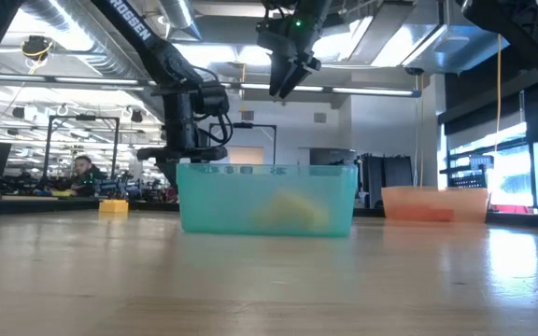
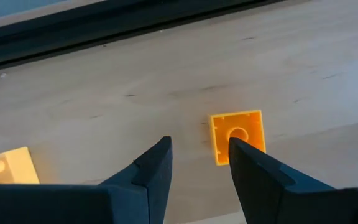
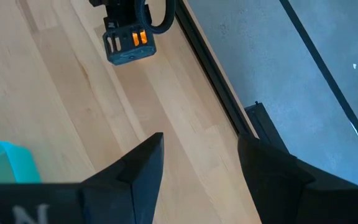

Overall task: Sort & place blocks by color
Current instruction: Put the yellow game piece into the blue bin

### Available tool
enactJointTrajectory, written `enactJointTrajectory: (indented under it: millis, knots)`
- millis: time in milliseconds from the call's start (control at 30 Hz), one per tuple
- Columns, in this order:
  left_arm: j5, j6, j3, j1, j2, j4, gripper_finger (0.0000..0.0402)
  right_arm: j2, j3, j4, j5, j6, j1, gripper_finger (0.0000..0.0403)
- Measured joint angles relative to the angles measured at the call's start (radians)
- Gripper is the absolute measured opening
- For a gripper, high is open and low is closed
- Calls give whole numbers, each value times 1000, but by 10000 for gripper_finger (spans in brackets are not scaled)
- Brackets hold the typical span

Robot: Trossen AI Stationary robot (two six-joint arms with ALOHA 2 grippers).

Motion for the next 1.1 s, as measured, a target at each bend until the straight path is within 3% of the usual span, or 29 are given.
enactJointTrajectory:
  millis: [900, 1100]
  knots:
    - [16, 1, 0, 0, 1, 0, 149, 0, 0, 16, 0, 3, 0, 205]
    - [38, 0, -1, -6, 63, -1, 149, 0, 0, 18, 0, 3, 0, 205]
